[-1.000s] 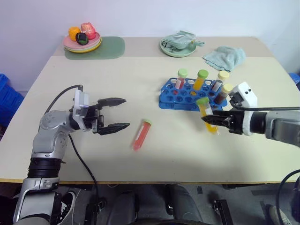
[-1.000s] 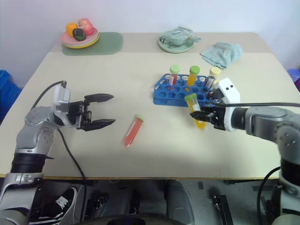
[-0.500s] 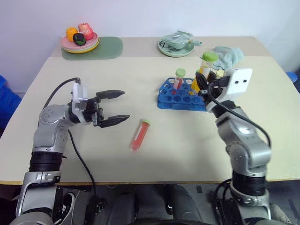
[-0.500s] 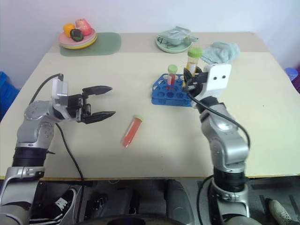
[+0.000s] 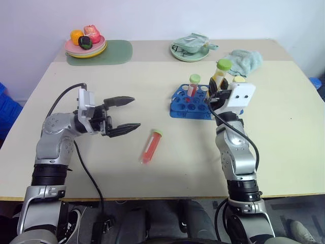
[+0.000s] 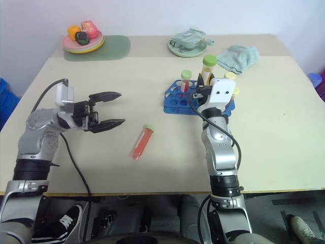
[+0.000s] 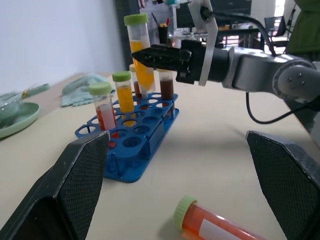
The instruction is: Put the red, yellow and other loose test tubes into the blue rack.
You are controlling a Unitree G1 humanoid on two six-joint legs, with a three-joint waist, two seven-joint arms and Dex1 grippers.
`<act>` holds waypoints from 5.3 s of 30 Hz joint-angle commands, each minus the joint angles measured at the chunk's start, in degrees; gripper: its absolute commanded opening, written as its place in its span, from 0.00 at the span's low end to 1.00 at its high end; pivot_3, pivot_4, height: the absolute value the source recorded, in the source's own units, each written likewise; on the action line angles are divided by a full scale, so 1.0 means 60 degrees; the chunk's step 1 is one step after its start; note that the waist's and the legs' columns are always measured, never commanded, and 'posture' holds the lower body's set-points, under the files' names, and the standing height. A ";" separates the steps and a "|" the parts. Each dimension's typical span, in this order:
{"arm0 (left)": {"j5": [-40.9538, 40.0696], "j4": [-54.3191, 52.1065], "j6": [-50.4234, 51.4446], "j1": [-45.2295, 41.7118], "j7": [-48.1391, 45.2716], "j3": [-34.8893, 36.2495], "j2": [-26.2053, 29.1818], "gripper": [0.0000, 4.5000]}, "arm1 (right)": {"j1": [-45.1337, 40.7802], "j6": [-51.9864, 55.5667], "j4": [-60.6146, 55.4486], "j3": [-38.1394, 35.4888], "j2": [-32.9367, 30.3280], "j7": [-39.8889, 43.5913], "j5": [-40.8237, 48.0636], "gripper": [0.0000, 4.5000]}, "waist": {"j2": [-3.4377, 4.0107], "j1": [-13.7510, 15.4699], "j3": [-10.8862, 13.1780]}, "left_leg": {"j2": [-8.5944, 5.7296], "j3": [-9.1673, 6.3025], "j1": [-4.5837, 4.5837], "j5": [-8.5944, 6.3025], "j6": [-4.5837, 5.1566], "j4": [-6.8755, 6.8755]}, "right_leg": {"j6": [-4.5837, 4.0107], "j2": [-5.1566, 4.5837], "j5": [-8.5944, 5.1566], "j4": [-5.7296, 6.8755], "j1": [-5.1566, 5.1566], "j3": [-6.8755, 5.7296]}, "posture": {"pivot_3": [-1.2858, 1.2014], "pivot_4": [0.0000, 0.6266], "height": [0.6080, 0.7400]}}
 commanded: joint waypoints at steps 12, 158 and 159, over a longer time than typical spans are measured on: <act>-0.0055 -0.0604 0.0315 -0.0071 0.0087 0.0092 0.0128 1.00 | 0.0445 -0.1115 0.0282 0.0006 0.0184 0.0129 -0.0417 0.17 | 0.0000 -0.0094 0.0000 | 0.0002 -0.0006 0.0000 0.0000 0.0000 -0.0002 | 0.0000 0.0000 0.0000 0.0001 0.0000 0.0001 | 0.52 0.24 1.00; -0.5777 0.1293 1.4706 -0.7410 0.9107 -0.5130 0.0626 1.00 | 0.1725 0.3348 -0.3620 -0.1194 -0.6867 1.0299 0.5264 0.95 | -0.0015 0.0113 0.0008 | -0.0015 -0.0044 -0.0011 -0.0009 0.0014 0.0083 | 0.0001 -0.0005 0.0000 0.0011 0.0022 0.0004 | 0.52 0.24 1.00; -0.5961 0.1374 1.4706 -0.7424 0.9181 -0.5318 0.0690 1.00 | 0.1711 0.3352 -0.3621 -0.1189 -0.6847 1.0252 0.5251 0.95 | -0.0015 0.0111 0.0008 | -0.0014 -0.0045 -0.0009 -0.0009 0.0014 0.0083 | 0.0001 -0.0004 0.0000 0.0011 0.0023 0.0004 | 0.52 0.24 1.00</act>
